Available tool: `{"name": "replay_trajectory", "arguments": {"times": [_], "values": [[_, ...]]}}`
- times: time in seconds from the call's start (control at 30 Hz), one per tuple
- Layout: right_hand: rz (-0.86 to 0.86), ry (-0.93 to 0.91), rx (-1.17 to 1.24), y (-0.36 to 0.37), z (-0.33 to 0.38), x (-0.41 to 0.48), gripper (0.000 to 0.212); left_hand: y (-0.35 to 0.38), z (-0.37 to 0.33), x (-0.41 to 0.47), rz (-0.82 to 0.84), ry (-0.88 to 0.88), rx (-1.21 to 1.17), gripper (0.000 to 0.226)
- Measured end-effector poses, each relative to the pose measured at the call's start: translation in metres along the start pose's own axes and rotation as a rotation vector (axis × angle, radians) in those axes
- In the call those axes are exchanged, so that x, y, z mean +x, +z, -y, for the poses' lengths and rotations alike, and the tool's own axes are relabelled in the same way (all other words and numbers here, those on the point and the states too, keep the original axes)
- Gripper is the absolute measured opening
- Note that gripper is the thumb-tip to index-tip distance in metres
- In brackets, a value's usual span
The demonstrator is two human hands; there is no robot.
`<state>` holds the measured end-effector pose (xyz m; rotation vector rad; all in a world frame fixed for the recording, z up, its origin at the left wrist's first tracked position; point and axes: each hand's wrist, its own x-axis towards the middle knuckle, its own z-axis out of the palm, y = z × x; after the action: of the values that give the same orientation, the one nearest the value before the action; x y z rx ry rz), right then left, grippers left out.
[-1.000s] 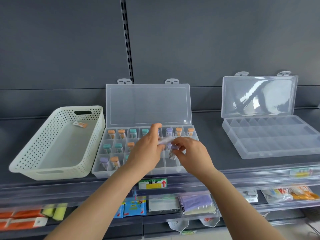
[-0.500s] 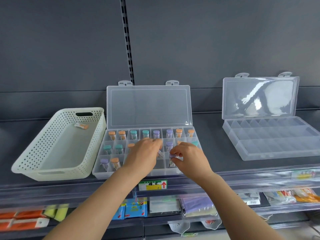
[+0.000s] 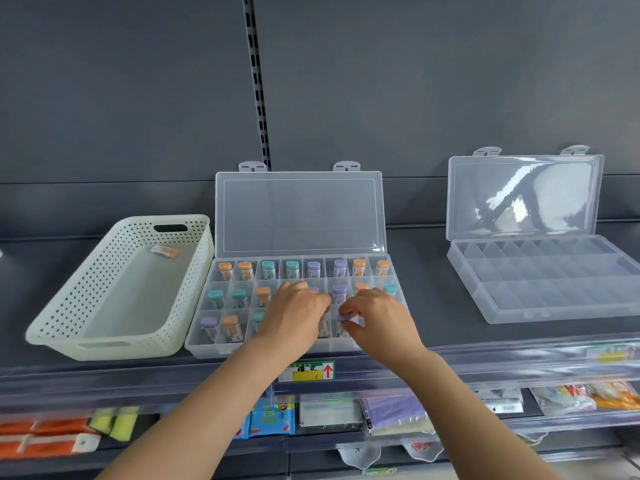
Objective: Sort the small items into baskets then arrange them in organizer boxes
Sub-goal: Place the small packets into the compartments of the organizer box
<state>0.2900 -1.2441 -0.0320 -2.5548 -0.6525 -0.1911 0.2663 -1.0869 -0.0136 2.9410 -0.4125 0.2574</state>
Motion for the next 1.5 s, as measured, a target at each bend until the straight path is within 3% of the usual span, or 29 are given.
{"name": "replay_trajectory", "arguments": {"times": [0.63, 0.97, 1.13, 1.27, 1.5], "values": [[-0.057, -0.102, -0.066, 0.005, -0.003, 0.0, 0.009, 0.003, 0.009, -0.002, 0.035, 0.018, -0.057, 0.021], [-0.062, -0.122, -0.017, -0.005, 0.008, 0.005, 0.024, -0.013, 0.016, -0.008, -0.014, -0.051, -0.106, 0.032], [-0.102, -0.15, -0.013, -0.004, 0.035, 0.032, 0.02, -0.042, 0.052, -0.014, -0.119, -0.151, -0.083, 0.025], [-0.025, -0.247, -0.03, 0.008, 0.072, 0.062, 0.027, -0.065, 0.098, -0.026, -0.155, -0.267, 0.004, 0.022], [0.134, -0.373, -0.051, 0.046, 0.149, 0.125, 0.026, -0.076, 0.201, -0.045, 0.073, -0.407, 0.226, 0.027]]}}
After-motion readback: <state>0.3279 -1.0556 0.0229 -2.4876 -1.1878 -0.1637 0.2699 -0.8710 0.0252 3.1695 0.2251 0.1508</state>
